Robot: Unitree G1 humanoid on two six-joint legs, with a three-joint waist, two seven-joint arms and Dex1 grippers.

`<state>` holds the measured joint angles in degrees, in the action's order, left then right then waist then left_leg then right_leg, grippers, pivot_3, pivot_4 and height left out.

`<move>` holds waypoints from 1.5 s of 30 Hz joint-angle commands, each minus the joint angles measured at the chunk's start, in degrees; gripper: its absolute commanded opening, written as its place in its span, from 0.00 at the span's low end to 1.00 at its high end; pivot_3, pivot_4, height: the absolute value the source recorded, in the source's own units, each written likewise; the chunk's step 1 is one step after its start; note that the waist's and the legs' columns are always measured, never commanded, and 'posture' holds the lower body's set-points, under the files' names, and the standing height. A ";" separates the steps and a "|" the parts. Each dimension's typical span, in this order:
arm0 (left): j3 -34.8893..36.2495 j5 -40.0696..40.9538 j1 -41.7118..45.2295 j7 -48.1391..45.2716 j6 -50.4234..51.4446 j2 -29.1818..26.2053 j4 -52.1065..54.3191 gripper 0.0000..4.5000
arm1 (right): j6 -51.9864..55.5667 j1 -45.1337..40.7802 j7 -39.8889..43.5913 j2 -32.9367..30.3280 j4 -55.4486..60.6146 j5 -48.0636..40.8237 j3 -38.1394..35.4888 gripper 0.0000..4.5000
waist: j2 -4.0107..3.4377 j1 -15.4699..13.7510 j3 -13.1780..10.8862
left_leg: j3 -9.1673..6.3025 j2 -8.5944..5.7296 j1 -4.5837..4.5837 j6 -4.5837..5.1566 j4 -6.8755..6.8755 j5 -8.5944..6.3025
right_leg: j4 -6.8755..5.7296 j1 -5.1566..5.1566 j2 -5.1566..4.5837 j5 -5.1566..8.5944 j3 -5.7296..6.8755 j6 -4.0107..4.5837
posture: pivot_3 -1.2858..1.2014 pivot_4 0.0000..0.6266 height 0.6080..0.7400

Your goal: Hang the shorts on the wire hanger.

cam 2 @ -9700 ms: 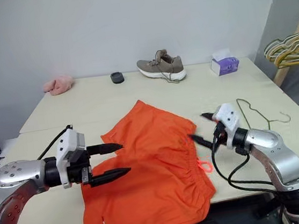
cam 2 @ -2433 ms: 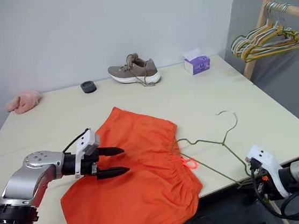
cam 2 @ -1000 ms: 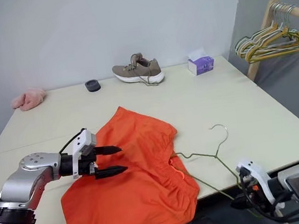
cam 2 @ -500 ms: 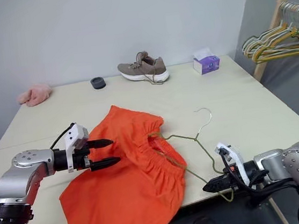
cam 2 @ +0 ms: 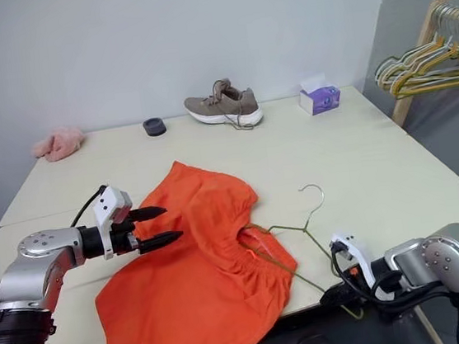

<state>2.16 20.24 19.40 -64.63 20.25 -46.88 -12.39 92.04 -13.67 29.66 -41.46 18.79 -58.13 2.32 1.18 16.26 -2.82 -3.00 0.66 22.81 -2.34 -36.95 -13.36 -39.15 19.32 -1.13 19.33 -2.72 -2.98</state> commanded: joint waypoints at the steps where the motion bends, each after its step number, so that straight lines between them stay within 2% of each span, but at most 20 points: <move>1: 1.70 0.16 1.29 -0.17 -1.29 -0.07 0.16 0.99 | 0.46 -3.12 -3.36 2.45 -2.87 -2.88 -1.25 0.00 | 0.00 -0.01 0.00 | 0.00 -0.01 0.01 0.00 0.00 0.00 | 0.00 0.00 0.00 -0.01 0.00 0.01 | 0.39 0.00 1.00; 8: 2.14 0.54 0.98 0.42 -1.31 0.36 0.52 0.99 | 0.46 -11.34 -11.17 10.43 -11.36 -9.03 -4.02 0.00 | -0.03 0.05 -0.02 | 0.00 -0.01 0.00 0.00 0.00 0.00 | -0.05 0.01 0.00 -0.14 -0.01 0.24 | 0.39 0.00 1.00; 13: 3.51 0.93 2.01 1.93 -1.20 1.26 -0.43 0.99 | 0.13 -16.32 -12.33 13.75 -10.07 -7.92 -5.27 0.00 | -0.04 -0.20 -0.02 | -0.03 -0.02 0.02 0.01 0.01 0.00 | -0.12 0.04 0.00 -0.15 0.02 0.25 | 0.39 0.00 1.00; 17: 4.80 1.29 2.82 2.66 -0.78 1.59 -1.51 0.99 | -3.87 -16.70 -7.06 8.21 -0.97 -3.25 3.27 0.00 | -0.06 -0.44 -0.03 | -0.01 -0.06 0.13 0.00 0.01 0.00 | -0.35 0.29 -0.04 -0.15 0.00 0.25 | 0.39 0.00 1.00; 19: 5.64 1.82 3.35 2.99 -0.26 2.01 -1.98 0.99 | -5.83 -16.05 -7.14 7.35 -0.81 0.63 7.08 0.00 | -0.04 -0.45 -0.02 | -0.07 -0.03 0.13 0.00 0.04 0.00 | -0.37 0.30 -0.04 -0.14 0.06 0.24 | 0.39 0.00 1.00; 26: 6.35 2.07 4.06 3.21 0.17 2.52 -2.30 0.99 | -4.25 -17.76 -7.02 10.96 -11.94 6.61 7.50 0.00 | -0.01 -0.22 0.01 | 0.00 -0.06 0.05 0.00 -0.07 0.02 | -0.60 0.31 -0.02 -0.14 0.00 0.25 | 0.39 0.00 1.00; 30: 6.79 3.36 3.64 2.38 1.41 2.47 -0.84 0.99 | -4.82 -23.73 -6.78 15.37 -23.26 10.25 4.75 0.00 | -0.04 0.06 -0.02 | 0.04 -0.06 0.00 0.01 -0.07 0.03 | -0.74 0.35 -0.01 -0.15 0.00 0.26 | 0.40 0.00 1.00; 33: 6.86 4.41 2.70 1.20 2.64 1.84 0.66 0.99 | -6.17 -26.99 -6.26 17.53 -27.58 12.25 3.20 0.00 | -0.04 0.25 -0.01 | 0.00 -0.06 0.01 0.03 -0.06 0.06 | -0.81 0.39 -0.01 -0.15 0.00 0.26 | 0.40 0.00 1.00; 37: 7.54 4.73 1.35 1.45 3.22 1.34 1.89 0.99 | -13.18 -29.53 -3.12 19.37 -27.34 14.82 3.77 0.00 | -0.06 0.47 -0.03 | -0.04 -0.05 0.03 0.03 -0.03 0.06 | -0.79 0.39 -0.02 -0.15 0.00 0.26 | 0.40 0.00 1.00; 40: 8.32 4.72 0.56 2.72 3.24 1.35 2.35 0.99 | -26.69 -26.61 2.02 16.01 -17.65 22.12 11.43 0.00 | -0.08 0.40 -0.04 | -0.06 -0.05 0.08 0.03 -0.02 0.06 | -0.79 0.44 -0.03 -0.15 0.01 0.26 | 0.41 0.00 1.00; 43: 8.74 4.80 0.04 3.03 3.40 1.31 2.83 0.99 | -34.62 -24.25 5.30 13.29 -12.19 27.28 15.90 0.00 | -0.07 0.08 -0.03 | -0.07 -0.05 0.10 0.03 -0.02 0.05 | -0.76 0.47 -0.12 -0.14 0.02 0.24 | 0.41 0.00 1.00; 45: 9.23 5.03 -0.58 3.03 3.72 1.08 3.42 0.99 | -45.17 -21.15 10.03 7.32 -6.58 35.51 23.28 0.00 | -0.07 -0.26 -0.03 | -0.06 -0.05 0.10 0.03 -0.03 0.05 | -0.76 0.47 -0.12 -0.14 0.03 0.24 | 0.41 0.00 1.00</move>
<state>9.37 24.36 18.71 -61.85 23.72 -44.73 -10.90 54.52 -35.63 36.06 -31.77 7.45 -27.77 22.21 1.12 16.01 -2.85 -3.06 0.60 22.91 -2.32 -36.98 -13.30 -39.90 19.78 -1.25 19.20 -2.69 -2.74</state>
